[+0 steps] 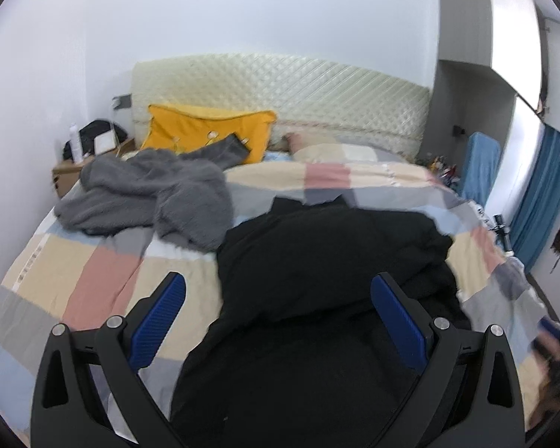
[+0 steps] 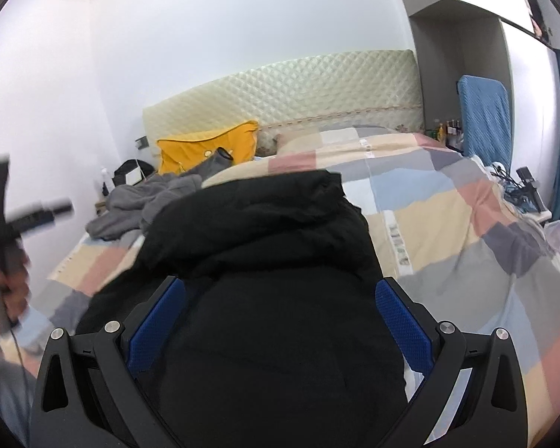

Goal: Fold large clothes

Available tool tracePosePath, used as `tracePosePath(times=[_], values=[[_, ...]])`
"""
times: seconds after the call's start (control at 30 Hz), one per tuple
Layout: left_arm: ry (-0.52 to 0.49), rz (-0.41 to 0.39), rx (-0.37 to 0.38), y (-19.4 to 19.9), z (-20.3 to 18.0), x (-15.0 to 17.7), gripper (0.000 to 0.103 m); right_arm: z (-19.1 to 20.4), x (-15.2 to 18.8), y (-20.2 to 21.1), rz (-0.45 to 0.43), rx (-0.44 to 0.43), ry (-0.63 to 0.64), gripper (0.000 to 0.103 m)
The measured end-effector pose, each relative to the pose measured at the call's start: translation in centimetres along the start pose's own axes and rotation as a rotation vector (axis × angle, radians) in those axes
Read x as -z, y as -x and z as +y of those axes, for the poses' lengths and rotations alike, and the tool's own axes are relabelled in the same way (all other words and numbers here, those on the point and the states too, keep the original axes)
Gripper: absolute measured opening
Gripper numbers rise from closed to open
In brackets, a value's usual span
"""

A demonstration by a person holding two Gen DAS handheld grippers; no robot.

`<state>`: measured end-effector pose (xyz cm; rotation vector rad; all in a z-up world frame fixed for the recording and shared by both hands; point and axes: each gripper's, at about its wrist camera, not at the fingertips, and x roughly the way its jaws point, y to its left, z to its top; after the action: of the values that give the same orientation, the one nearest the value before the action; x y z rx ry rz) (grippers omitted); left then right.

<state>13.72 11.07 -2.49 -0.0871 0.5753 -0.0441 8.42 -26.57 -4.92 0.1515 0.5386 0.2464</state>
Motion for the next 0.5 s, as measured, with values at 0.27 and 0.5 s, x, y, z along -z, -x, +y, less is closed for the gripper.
tracePosePath(times=[0.27, 0.5], values=[[0.147, 0.175, -0.047, -5.7, 5.8, 3.4, 0.100, 2.4, -7.4, -4.3, 0.100, 0.000, -0.004, 0.102], [0.180, 0.342, -0.080, -12.4, 6.6, 5.8, 0.100, -2.0, -8.1, -12.1, 0.129, -0.004, -0.098, 0.102]])
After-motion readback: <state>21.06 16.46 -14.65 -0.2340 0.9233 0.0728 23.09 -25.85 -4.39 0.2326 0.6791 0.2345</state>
